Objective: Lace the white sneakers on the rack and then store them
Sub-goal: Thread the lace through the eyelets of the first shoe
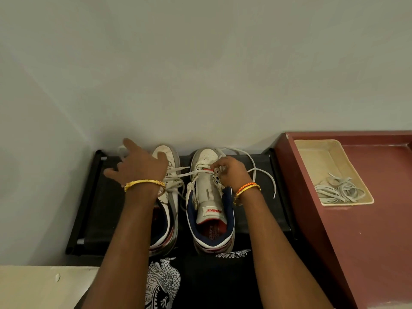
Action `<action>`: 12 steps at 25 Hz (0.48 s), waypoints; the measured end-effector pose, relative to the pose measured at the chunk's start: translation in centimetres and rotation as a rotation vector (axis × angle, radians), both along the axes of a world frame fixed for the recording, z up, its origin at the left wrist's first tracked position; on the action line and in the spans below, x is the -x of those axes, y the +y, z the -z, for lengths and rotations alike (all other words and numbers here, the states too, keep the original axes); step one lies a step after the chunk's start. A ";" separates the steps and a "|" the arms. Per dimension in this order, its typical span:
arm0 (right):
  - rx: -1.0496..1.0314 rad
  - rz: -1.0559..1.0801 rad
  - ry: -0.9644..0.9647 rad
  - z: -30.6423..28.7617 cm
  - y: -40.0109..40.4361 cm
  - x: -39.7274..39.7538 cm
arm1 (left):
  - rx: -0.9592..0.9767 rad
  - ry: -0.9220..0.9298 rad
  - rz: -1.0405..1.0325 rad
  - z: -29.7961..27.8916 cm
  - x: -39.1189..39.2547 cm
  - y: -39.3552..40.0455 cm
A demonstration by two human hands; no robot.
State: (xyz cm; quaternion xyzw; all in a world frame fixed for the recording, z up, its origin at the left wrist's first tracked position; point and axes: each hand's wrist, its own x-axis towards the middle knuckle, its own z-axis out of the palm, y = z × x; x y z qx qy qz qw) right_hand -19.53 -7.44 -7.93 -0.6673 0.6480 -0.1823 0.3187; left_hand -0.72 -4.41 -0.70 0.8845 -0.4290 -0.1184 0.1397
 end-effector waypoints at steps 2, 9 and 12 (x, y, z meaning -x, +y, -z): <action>0.002 0.048 0.014 0.2 -0.4 0.1 | -0.106 -0.141 0.162 0.2 2.3 0.5; -0.045 0.159 -0.102 0.5 0.0 0.8 | -0.220 0.244 0.336 4.7 5.8 0.5; -0.019 0.166 -0.041 0.6 -0.4 1.4 | -0.207 0.209 0.292 4.9 5.7 0.5</action>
